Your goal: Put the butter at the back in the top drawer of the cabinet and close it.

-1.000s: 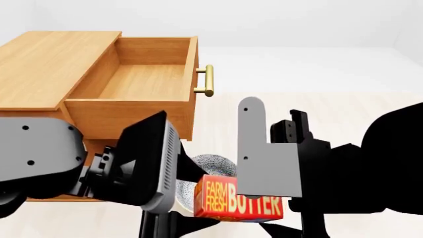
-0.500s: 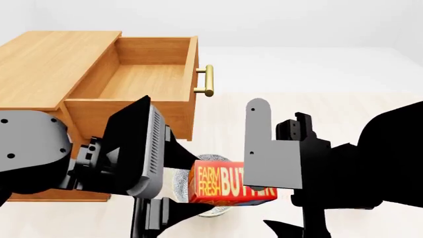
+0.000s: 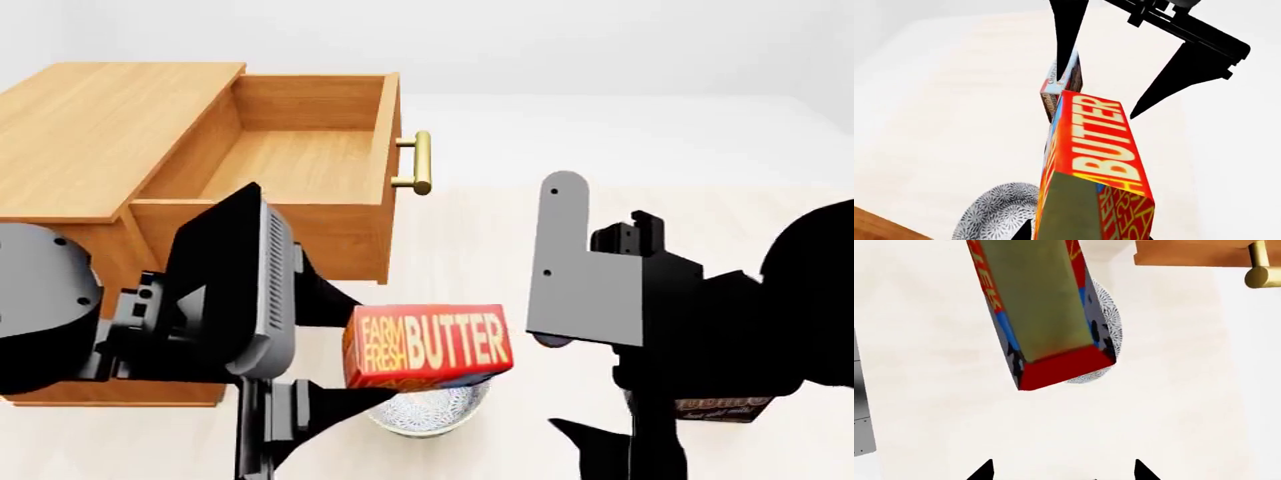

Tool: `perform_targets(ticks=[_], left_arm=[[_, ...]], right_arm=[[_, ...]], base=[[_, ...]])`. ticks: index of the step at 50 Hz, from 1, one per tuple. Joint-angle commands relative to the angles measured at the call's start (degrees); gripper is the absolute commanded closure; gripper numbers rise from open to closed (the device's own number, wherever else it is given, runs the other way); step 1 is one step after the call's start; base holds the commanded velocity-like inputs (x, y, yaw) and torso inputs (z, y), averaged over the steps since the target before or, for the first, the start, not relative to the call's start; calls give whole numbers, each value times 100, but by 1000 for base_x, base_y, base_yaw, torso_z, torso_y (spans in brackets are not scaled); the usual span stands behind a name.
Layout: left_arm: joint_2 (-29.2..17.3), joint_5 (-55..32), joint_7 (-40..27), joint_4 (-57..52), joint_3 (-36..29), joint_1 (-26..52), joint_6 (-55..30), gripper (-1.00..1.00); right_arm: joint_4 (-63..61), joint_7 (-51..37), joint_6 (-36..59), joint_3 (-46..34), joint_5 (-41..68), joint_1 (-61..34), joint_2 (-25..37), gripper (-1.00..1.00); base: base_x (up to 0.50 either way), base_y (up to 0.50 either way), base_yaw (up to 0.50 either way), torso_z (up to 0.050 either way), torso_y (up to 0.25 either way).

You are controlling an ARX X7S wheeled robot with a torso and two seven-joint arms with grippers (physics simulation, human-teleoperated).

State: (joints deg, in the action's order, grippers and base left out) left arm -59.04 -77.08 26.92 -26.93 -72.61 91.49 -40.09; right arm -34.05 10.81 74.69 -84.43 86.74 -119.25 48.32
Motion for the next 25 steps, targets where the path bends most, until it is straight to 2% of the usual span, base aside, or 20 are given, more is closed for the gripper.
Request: perform_targets(ticks=[1,10,18,25], left_arm=[[-255,-424,-454,26,332,200,-50,100],[-569,-877,-949,-74,584,251,124,100],[-622,-1135,-1550,66,716,214,311,100],[-651,-1495,-2174,150,885,304,425,100]], right_arm=[[120,-539,-22,26,171,93,277,-100],[320,-1850,-524,240,735,296,809,-100],[130,-2938,-862,274,1009,484,1134,-100],[13,-3544,-1428,351,1014,800,1566,-100]], base=[[0,0,0,0,0],[0,0,0,0,1],[0,0,0,1,1],[0,0,0,0,1]])
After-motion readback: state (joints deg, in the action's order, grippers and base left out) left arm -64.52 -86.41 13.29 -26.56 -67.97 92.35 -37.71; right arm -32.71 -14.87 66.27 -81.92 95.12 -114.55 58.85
